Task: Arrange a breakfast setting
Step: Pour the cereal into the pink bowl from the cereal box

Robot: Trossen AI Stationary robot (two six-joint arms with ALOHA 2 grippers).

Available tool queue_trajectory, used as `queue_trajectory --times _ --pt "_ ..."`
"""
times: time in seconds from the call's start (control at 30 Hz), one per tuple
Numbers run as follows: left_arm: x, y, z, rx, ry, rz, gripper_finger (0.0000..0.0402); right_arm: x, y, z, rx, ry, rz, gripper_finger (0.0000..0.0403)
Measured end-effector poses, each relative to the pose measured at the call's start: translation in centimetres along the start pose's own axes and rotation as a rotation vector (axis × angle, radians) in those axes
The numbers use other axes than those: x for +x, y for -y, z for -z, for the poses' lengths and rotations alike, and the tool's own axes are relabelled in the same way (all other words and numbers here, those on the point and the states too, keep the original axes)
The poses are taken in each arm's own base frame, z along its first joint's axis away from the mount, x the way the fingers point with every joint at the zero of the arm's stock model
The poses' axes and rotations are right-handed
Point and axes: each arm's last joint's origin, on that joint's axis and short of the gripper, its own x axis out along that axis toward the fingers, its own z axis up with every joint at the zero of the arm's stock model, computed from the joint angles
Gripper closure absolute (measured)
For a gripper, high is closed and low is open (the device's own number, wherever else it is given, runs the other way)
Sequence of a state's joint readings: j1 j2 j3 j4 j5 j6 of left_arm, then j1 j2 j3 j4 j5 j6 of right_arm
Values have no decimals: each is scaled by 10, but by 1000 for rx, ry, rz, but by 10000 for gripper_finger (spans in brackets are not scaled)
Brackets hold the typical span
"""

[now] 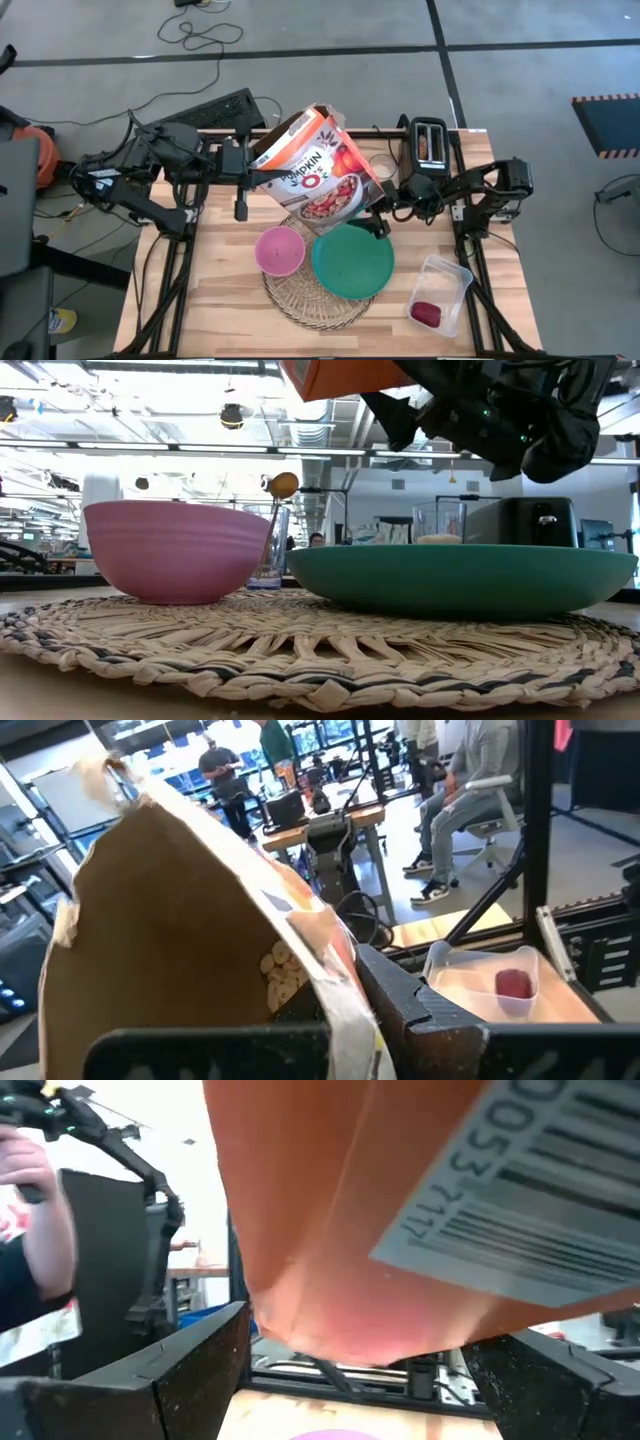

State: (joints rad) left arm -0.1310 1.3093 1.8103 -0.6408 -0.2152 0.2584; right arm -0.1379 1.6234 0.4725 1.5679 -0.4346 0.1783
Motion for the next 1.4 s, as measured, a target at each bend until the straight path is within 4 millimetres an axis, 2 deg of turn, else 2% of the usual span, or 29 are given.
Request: queue_trajectory --times 0.23,0.47,0.8,1.1,1.4 --pt "0 -1 0 7 -5 -22 401 0 0 0 40 -6 -30 23" --pt "0 -1 1 19 -14 -47 401 0 0 0 155 -6 -26 23" --pt "11 1 2 31 -21 -56 401 5 3 -4 252 36 40 23" --pt "12 1 1 28 -13 -61 401 6 5 -5 255 55 86 23" --pt "13 1 0 7 -6 -58 401 17 9 -15 187 99 85 23"
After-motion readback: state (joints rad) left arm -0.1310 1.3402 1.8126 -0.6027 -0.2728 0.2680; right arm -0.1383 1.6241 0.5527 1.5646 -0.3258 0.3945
